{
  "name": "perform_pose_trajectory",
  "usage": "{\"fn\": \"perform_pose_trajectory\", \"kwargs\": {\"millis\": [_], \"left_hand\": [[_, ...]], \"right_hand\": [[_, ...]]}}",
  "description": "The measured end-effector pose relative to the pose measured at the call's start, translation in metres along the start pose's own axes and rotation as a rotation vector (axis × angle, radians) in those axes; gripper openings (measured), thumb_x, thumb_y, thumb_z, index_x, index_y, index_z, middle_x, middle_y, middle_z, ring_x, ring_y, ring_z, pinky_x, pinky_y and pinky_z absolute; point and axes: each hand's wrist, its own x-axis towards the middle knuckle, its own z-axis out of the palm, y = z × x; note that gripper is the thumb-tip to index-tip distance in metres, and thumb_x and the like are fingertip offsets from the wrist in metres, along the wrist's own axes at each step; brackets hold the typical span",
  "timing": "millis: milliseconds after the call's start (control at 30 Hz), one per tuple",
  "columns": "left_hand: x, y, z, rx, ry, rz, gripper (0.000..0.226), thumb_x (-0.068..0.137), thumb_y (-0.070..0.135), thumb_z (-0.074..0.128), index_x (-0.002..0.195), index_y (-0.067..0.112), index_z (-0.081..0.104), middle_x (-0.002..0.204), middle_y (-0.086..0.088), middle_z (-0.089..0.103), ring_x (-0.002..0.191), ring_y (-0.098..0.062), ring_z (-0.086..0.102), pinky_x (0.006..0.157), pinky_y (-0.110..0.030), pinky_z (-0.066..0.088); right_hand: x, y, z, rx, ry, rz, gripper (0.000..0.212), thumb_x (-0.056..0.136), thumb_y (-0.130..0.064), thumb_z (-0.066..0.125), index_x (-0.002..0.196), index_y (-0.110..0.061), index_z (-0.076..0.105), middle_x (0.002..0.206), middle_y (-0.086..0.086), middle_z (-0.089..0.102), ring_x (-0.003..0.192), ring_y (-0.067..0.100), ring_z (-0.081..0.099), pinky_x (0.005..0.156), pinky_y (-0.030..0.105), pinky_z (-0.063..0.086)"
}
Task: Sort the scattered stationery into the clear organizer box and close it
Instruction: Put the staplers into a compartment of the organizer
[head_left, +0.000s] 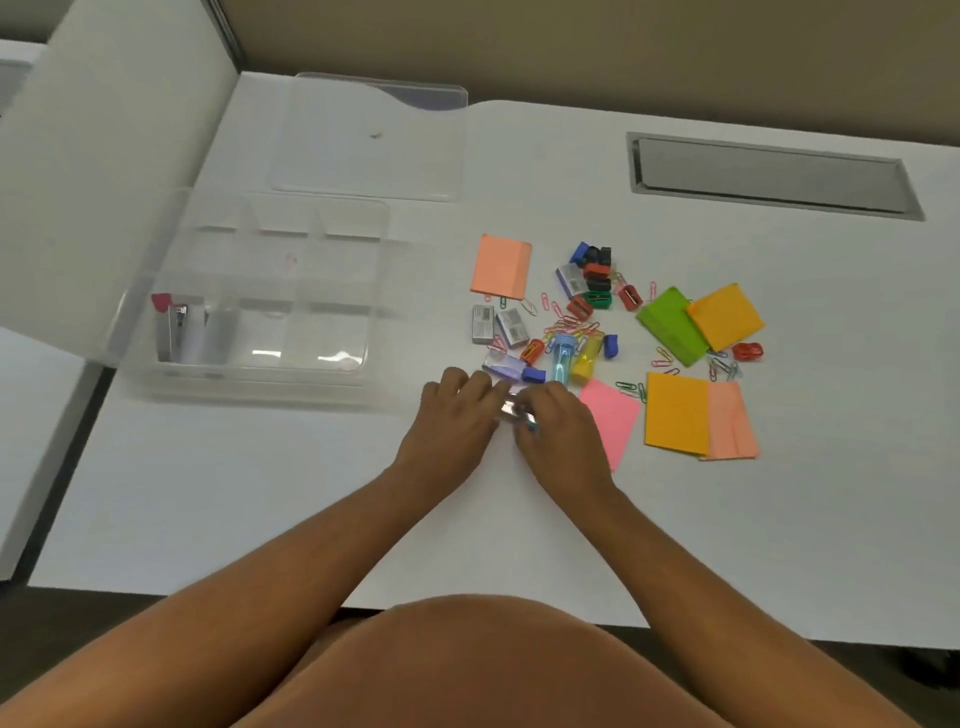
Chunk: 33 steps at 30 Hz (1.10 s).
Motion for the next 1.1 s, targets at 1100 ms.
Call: {"fn": "perform_pose_trajectory", "kwargs": {"millis": [1100], "left_hand": [[-0.073,-0.267,-0.136,-0.297,0.391,-0.82,0.022,0.097,0.033,0.067,0.109,0.017,0.076,0.086,0.002,0.066,0.076,-0.016,0.065,0.074,-0.027,0.05]], "right_hand": [[0.118,-0.267,0.105,-0.088,-0.252,-0.43,0.078,0.094,-0.059,0.047,0.16,-0.024,0.026,0.17,0.004,0.014,0.158,0.028,0.006,0.127,0.054,0.008]]}}
